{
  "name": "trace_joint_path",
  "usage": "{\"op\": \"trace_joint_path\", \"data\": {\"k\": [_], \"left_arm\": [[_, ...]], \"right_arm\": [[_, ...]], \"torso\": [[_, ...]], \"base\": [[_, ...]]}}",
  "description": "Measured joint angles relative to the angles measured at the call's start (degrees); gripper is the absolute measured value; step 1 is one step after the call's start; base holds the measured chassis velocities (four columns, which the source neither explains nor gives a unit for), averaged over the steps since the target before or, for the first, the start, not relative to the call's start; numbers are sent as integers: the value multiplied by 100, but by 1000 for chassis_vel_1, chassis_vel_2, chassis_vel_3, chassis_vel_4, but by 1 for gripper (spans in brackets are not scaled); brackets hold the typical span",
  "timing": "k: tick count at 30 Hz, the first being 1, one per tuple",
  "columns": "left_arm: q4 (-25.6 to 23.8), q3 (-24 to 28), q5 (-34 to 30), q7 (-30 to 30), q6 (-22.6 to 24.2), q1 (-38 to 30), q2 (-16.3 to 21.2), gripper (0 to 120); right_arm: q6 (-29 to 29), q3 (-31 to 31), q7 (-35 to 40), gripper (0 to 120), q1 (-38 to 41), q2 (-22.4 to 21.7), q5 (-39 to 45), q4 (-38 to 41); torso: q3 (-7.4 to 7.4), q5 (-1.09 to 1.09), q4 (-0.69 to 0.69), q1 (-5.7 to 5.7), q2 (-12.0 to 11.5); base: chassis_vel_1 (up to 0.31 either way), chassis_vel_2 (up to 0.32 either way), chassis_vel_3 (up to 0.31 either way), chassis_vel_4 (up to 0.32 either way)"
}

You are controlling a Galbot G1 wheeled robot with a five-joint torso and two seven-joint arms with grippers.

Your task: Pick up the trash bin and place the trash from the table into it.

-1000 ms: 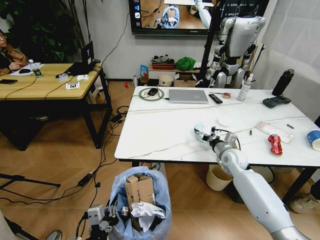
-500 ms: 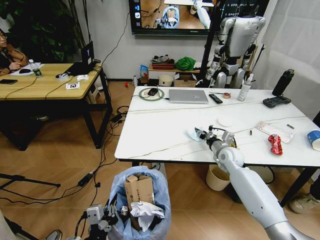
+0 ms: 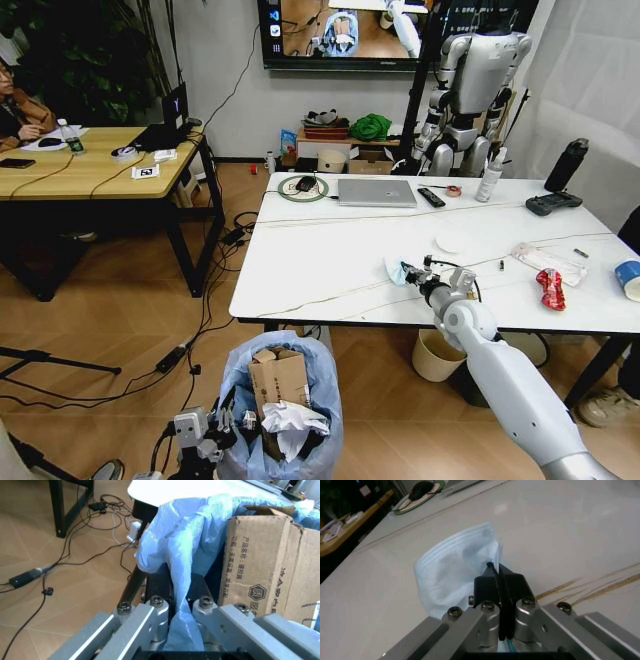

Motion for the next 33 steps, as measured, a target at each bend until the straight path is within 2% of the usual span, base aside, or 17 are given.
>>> {"op": "trace_joint_path", "data": {"k": [7,13,14,18,19,23,30,33], "left_arm": [[31,29,-4,-18,23,-9,47,1],[72,43,-35,-32,33,-7,87,1],[72,43,-35,-32,33,-7,87,1],[57,21,-37,-32,49,16,93,1],[57,21,-37,-32,49,16,93,1],[12,9,-37,-32,69,33,89,1],[-41,-63,-78,-33,100,31,62,1],[-65,-78,-81,-32,101,34,55,1]], "right_arm": [[-19,46,34,0,-288,-343,246,864],[339,-199,-233,0,-937,-838,465,2288],[339,-199,-233,0,-937,-838,465,2288],[573,-628,-367,0,-1274,-991,519,3165],[573,-628,-367,0,-1274,-991,519,3165],[830,-1412,-520,0,-1373,-1092,525,3892],[1189,-2524,-1120,0,-1370,-1312,239,4196],[1237,-2717,-1300,0,-1376,-1353,140,4183]], "torso": [[0,-1,0,0,0],[-1,-1,0,0,0],[-1,-1,0,0,0],[-1,-1,0,0,0],[-1,-1,0,0,0],[-1,-2,1,0,1],[-1,-1,1,0,0],[-1,-1,1,0,0]], "base": [[0,0,0,0],[0,0,0,0],[0,0,0,0],[0,0,0,0],[0,0,0,0],[0,0,0,0],[0,0,0,0],[0,0,0,0]]}}
